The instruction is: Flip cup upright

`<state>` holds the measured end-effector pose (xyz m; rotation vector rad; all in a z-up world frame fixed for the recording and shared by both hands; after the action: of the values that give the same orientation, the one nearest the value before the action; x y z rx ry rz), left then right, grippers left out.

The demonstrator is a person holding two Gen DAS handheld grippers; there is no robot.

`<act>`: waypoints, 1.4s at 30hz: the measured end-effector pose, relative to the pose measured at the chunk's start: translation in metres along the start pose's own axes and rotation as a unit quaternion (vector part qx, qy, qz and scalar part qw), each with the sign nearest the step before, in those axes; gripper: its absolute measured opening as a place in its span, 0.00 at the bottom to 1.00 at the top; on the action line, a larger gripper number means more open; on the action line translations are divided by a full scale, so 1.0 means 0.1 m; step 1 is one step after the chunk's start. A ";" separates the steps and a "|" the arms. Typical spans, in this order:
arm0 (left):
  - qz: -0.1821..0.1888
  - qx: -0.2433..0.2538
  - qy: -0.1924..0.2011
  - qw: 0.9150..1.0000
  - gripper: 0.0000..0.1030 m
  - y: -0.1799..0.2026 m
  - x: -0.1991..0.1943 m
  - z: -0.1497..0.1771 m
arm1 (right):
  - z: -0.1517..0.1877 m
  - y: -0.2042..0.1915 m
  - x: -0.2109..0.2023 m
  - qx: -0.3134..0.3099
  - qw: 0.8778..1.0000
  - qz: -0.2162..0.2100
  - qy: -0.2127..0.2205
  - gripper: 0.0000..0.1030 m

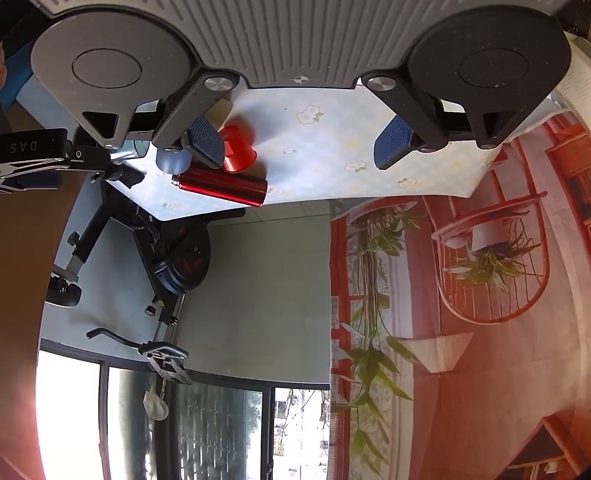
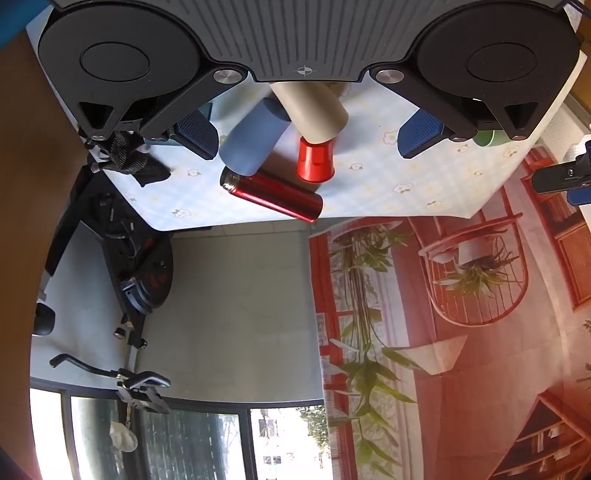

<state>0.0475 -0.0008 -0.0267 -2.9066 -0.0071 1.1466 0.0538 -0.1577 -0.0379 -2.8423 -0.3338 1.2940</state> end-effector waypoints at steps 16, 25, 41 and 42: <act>0.002 0.013 0.018 1.000 0.87 0.00 -0.06 0.01 | 0.00 -0.04 0.02 0.000 1.000 -0.002 -0.001 1.00; 0.004 0.015 0.020 1.000 0.86 0.00 -0.07 0.01 | 0.00 -0.02 0.01 0.002 1.000 -0.004 -0.001 1.00; 0.010 0.019 0.026 0.999 0.86 0.01 -0.09 0.03 | -0.04 -0.06 -0.04 0.004 1.000 -0.005 0.004 1.00; 0.010 0.018 0.026 0.999 0.86 0.01 -0.09 0.03 | -0.04 -0.06 -0.04 0.004 1.000 -0.005 0.005 1.00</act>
<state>0.0389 -0.0016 -0.0226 -2.9098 0.0447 1.0624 0.0529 -0.1520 -0.0313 -2.8356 -0.3418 1.2769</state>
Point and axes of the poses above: each gripper's, at about its wrist camera, not at the fingertips, and x roughly the way its jaws point, y to its right, z to its underside, the point moved 6 cm from there along x, roughly the way its jaws point, and after that the axes turned 15 degrees about -y, right-handed, at the moved point
